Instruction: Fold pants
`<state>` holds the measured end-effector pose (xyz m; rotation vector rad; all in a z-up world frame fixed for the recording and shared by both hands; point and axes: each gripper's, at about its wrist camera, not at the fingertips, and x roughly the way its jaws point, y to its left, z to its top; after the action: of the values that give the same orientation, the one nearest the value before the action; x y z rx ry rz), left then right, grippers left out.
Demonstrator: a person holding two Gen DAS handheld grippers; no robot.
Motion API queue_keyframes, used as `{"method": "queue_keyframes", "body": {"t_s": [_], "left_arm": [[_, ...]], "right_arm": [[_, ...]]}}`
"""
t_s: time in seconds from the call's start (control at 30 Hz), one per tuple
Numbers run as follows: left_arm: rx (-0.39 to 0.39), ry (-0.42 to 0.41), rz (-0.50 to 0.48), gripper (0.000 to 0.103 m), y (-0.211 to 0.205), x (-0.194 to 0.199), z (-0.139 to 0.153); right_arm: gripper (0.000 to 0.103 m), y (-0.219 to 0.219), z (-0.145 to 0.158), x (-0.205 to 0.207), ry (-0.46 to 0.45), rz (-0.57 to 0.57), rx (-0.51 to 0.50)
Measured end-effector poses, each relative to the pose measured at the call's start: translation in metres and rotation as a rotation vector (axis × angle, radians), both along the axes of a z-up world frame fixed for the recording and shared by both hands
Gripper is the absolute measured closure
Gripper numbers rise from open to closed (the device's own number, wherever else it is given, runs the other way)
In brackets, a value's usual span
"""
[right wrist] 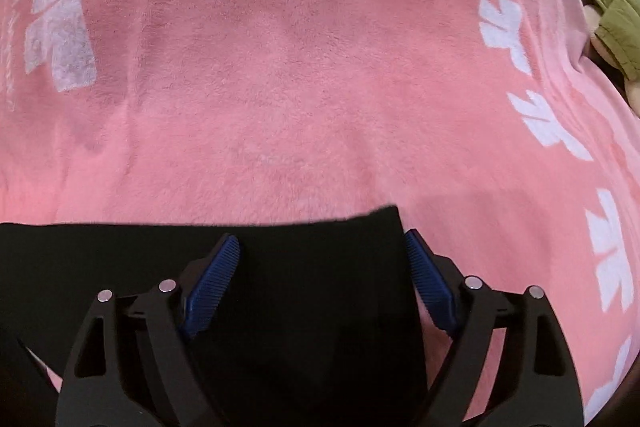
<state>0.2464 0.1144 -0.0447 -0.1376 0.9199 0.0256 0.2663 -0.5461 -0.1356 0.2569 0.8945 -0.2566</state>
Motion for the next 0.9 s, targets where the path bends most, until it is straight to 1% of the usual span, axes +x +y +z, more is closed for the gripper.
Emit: {"method": "queue_keyframes", "body": {"t_s": [0.03, 0.07, 0.1, 0.13, 0.17, 0.2, 0.23, 0.3, 0.37, 0.43, 0.47, 0.5, 0.53, 0.57, 0.6, 0.63, 0.67, 0.7, 0.73, 0.77, 0.83, 0.9], "left_arm": [[0.004, -0.002, 0.022, 0.007, 0.014, 0.013, 0.003], [0.029, -0.009, 0.058, 0.007, 0.031, 0.031, 0.008], [0.054, -0.014, 0.087, 0.007, 0.044, 0.044, 0.011], [0.085, -0.015, 0.123, 0.007, 0.059, 0.058, 0.013], [0.108, -0.016, 0.152, 0.007, 0.075, 0.077, 0.016], [0.128, -0.02, 0.172, 0.007, 0.088, 0.091, 0.017], [0.155, -0.013, 0.219, 0.007, 0.104, 0.11, 0.017], [0.131, 0.007, 0.225, 0.007, 0.123, 0.137, 0.013], [0.116, 0.061, 0.229, 0.007, 0.137, 0.168, 0.0], [0.083, 0.145, 0.249, 0.008, 0.146, 0.191, -0.022], [0.058, 0.163, 0.288, 0.009, 0.15, 0.201, -0.036], [0.048, 0.191, 0.297, 0.013, 0.153, 0.207, -0.046], [0.076, 0.2, 0.306, 0.013, 0.153, 0.212, -0.052], [0.125, 0.186, 0.308, 0.021, 0.149, 0.213, -0.052], [0.175, 0.185, 0.306, 0.038, 0.146, 0.214, -0.052], [0.218, 0.184, 0.32, 0.048, 0.145, 0.212, -0.05], [0.224, 0.174, 0.325, 0.081, 0.147, 0.208, -0.046], [0.216, 0.166, 0.331, 0.098, 0.15, 0.202, -0.041], [0.143, 0.15, 0.319, 0.098, 0.156, 0.192, -0.033], [0.095, 0.114, 0.323, 0.099, 0.161, 0.175, -0.018], [0.073, 0.058, 0.297, 0.099, 0.162, 0.143, 0.008], [0.041, 0.021, 0.27, 0.103, 0.162, 0.112, 0.031]], "right_arm": [[0.033, 0.0, 0.001, 0.001, -0.004, 0.002, -0.004], [0.05, -0.001, 0.003, 0.003, -0.011, 0.008, -0.005], [0.073, -0.001, 0.004, 0.003, -0.019, 0.023, 0.008], [0.081, -0.001, 0.005, 0.002, -0.025, 0.034, 0.033], [0.081, 0.0, 0.006, 0.002, -0.032, 0.038, 0.055], [0.082, 0.002, 0.009, 0.001, -0.037, 0.037, 0.045], [0.082, 0.004, 0.012, -0.001, -0.045, 0.041, 0.032], [0.082, 0.008, 0.017, -0.007, -0.066, 0.04, 0.025], [0.082, 0.011, 0.02, -0.01, -0.074, 0.037, 0.023], [0.082, 0.011, 0.021, -0.014, -0.079, 0.024, 0.026], [0.082, 0.012, 0.022, -0.015, -0.078, 0.02, 0.023], [0.082, 0.012, 0.023, -0.015, -0.078, 0.015, 0.017], [0.082, 0.013, 0.023, -0.015, -0.075, 0.012, 0.018], [0.082, 0.013, 0.023, -0.016, -0.072, 0.009, 0.018], [0.082, 0.014, 0.024, -0.016, -0.071, 0.005, 0.017], [0.082, 0.014, 0.025, -0.016, -0.073, 0.003, 0.015], [0.082, 0.016, 0.028, -0.018, -0.081, 0.002, 0.011], [0.082, 0.017, 0.031, -0.02, -0.092, 0.001, 0.012], [0.082, 0.018, 0.035, -0.023, -0.106, 0.0, 0.013], [0.082, 0.019, 0.039, -0.028, -0.123, -0.002, 0.015], [0.082, 0.021, 0.051, -0.039, -0.155, 0.001, 0.024], [0.083, 0.023, 0.065, -0.057, -0.186, 0.01, 0.031]]}}
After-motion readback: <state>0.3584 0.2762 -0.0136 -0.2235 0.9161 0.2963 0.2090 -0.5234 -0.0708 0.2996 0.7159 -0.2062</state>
